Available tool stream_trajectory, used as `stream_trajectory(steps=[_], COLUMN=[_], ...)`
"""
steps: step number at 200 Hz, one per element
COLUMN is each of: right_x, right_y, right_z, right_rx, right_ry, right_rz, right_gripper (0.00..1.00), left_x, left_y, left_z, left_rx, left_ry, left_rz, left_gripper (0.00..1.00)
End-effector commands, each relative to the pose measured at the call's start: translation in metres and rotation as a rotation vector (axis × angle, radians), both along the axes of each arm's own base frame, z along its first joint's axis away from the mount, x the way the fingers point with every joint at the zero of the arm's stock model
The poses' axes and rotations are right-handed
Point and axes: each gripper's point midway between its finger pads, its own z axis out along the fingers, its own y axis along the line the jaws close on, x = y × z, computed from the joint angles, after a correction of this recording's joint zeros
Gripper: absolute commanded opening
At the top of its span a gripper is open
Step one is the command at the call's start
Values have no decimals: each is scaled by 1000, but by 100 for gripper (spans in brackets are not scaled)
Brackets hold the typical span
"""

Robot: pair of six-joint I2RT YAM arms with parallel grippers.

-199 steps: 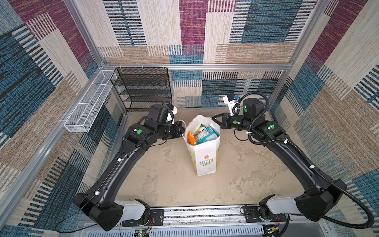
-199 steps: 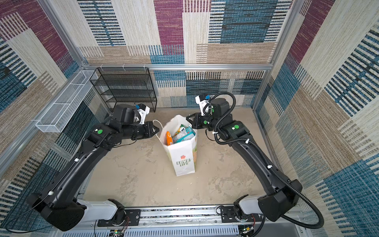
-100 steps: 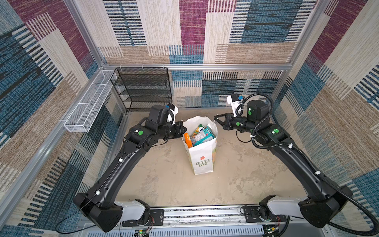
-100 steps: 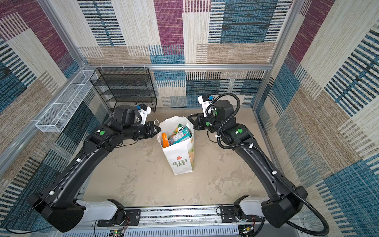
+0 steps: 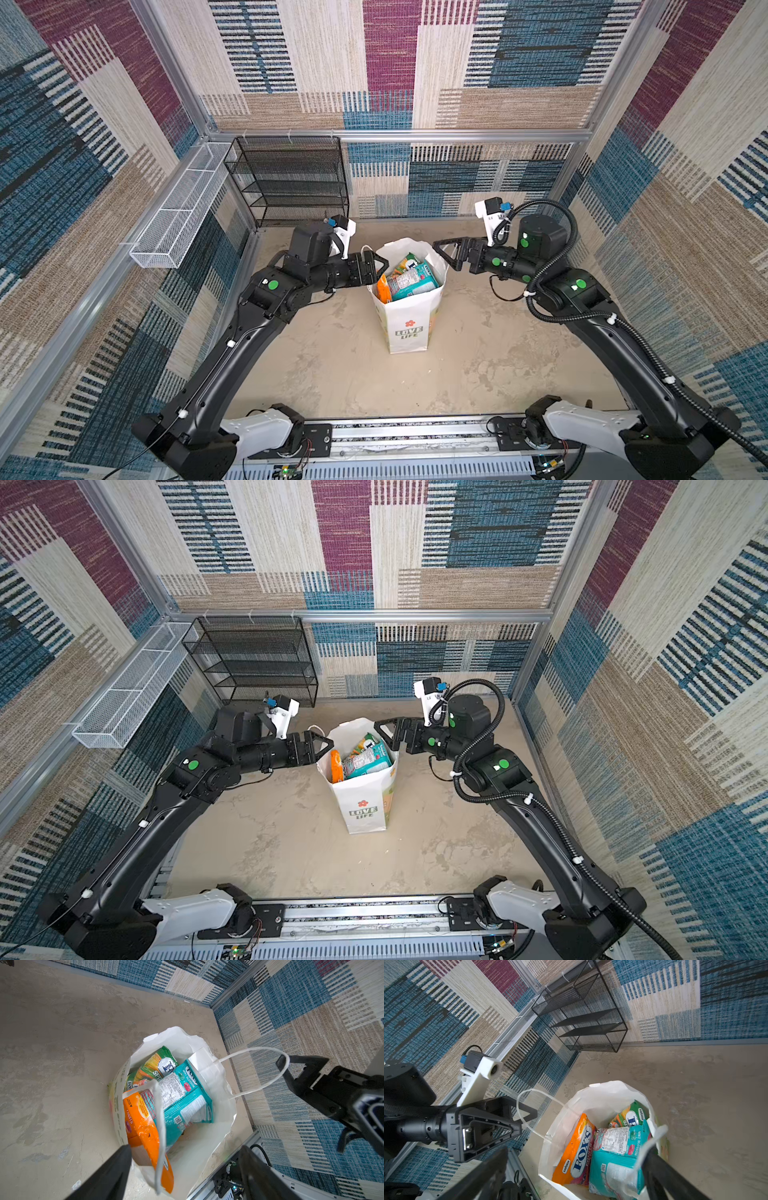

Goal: Place the snacks into the paper bag
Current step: Shake the paper bag at the center of the table, then reset both arms

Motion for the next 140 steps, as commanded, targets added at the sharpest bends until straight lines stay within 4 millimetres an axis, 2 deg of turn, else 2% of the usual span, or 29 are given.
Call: stream_trajectory(steps=[1, 35, 48, 67, 88, 104, 121, 140], right_x=[0, 0, 1, 7, 15, 14, 10, 7], right_y=[-12, -29, -41, -67, -107, -139, -165, -183], right_z=[10, 27, 37, 50, 49, 46, 38, 21], right_rx=[-4, -40, -70, -138, -173, -175, -201, -212], right_ry=[8, -31, -67, -156, -216, -285, -377, -422], right_rz=[-74, -151, -209, -344, -565, -737, -877, -979], right_gripper=[100, 100, 100, 100, 100, 100, 100, 100], left_x=[-9, -23, -28, -29, -27, -29, -31, -35], left_y=[-1, 11, 21, 49, 90, 124, 153, 183], left_z=[16, 37, 49, 67, 75, 72, 57, 26], left_rx=[-21, -2, 12, 49, 91, 104, 138, 210], left_ry=[-31, -63, -95, -180, -283, -348, -406, -401], left_rz=[-40, -34, -8, 120, 318, 488, 627, 773], left_gripper=[99, 99, 99, 99, 99, 99, 99, 100])
